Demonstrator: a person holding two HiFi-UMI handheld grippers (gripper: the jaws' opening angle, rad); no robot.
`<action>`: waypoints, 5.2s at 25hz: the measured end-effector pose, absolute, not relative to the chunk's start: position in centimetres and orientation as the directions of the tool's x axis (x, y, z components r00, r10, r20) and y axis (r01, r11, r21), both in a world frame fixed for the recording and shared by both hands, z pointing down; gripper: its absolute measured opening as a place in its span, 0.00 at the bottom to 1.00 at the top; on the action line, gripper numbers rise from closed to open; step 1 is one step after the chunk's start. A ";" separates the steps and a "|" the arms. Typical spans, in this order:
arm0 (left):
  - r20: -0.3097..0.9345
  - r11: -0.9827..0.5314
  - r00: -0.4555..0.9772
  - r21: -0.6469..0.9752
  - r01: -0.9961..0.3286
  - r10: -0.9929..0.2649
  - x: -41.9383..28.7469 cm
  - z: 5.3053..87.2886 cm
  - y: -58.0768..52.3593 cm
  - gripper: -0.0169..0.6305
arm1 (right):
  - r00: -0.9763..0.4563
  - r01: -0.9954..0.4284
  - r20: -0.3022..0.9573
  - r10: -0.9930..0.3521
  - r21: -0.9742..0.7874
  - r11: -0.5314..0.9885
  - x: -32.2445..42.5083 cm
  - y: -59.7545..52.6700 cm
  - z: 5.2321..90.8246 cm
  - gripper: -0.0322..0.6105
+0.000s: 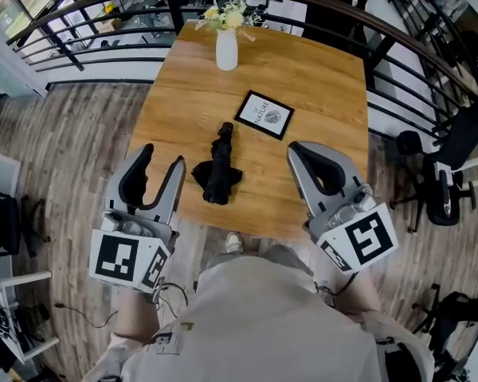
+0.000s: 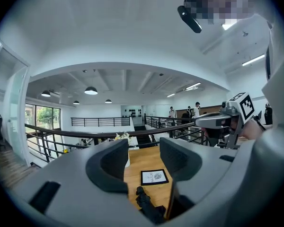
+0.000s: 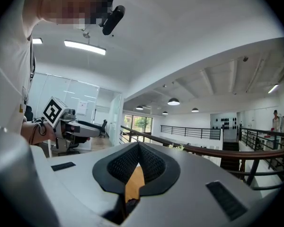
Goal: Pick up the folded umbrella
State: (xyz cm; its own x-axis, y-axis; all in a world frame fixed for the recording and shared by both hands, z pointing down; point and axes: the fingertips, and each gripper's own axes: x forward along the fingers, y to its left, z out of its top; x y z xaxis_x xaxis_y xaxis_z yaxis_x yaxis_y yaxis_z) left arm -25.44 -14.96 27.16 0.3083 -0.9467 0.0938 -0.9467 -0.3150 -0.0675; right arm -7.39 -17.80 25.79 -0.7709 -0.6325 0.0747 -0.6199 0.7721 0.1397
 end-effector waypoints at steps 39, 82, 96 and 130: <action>0.757 -0.295 0.272 0.109 -0.949 -0.595 -21.7 65.9 -30.5 0.48 | -0.761 -0.636 0.298 -0.576 -0.170 0.752 -4.2 -30.3 43.3 0.09; 0.294 -0.281 0.353 0.260 -0.924 -0.888 -20.9 41.5 -26.1 0.42 | -0.723 -0.687 0.094 -0.685 0.008 0.726 0.0 -25.8 30.5 0.09; -0.074 -0.323 0.320 0.021 -0.946 -0.944 -20.0 23.4 -18.5 0.42 | -0.761 -0.649 -0.119 -0.638 0.154 0.745 -0.4 -20.2 19.9 0.09; -0.063 -0.250 0.252 -0.045 -0.967 -0.966 -19.6 25.2 -16.2 0.42 | -0.723 -0.688 -0.043 -0.690 0.146 0.711 3.9 -22.7 22.8 0.09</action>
